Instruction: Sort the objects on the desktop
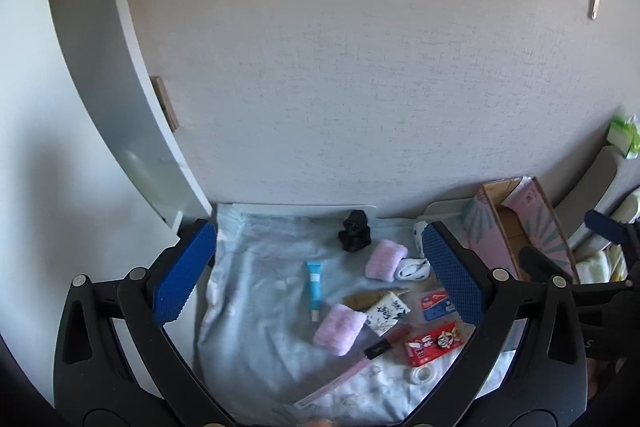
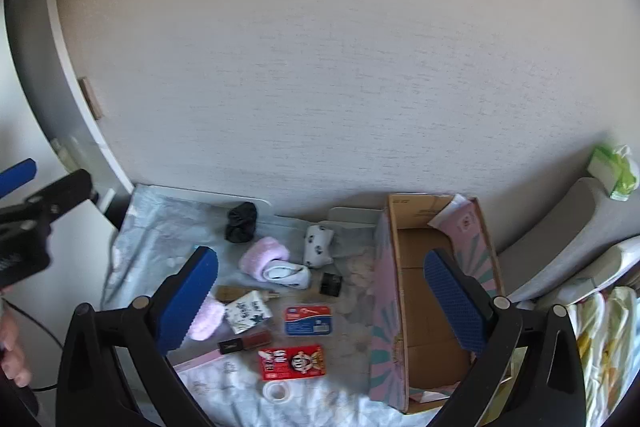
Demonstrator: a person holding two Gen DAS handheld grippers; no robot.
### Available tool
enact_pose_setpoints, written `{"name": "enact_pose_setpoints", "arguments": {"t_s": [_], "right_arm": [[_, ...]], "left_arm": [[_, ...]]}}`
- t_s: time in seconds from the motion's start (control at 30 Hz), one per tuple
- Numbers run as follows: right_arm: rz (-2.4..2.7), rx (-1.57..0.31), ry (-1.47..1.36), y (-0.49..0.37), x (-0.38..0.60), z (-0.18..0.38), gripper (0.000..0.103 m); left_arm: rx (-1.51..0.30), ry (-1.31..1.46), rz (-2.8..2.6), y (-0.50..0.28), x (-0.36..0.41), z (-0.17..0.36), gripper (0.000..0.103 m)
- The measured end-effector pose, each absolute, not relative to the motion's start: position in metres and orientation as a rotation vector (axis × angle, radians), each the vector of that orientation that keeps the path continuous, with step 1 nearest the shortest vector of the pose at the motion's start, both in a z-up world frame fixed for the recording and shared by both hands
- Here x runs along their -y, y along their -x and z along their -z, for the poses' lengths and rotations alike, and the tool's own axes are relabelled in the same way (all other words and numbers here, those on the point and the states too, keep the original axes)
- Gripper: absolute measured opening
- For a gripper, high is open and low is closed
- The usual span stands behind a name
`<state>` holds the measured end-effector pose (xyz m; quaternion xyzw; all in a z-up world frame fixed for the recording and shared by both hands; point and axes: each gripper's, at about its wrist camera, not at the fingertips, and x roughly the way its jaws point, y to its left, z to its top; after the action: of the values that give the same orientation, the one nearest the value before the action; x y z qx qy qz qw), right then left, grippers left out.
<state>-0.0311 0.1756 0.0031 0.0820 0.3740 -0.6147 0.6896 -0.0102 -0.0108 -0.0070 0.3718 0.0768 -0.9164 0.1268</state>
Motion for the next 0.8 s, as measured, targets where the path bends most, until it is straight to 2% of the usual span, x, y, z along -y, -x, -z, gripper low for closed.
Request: {"name": "enact_pose_setpoints", "arguments": {"t_s": [0.8], "right_arm": [[1.348,-0.848,-0.156,0.0271,-0.1762,0.0027,0.103]], "left_arm": [[-0.246,-1.019,2.546,0.0029,0.0107,0.0083,0.103]]}}
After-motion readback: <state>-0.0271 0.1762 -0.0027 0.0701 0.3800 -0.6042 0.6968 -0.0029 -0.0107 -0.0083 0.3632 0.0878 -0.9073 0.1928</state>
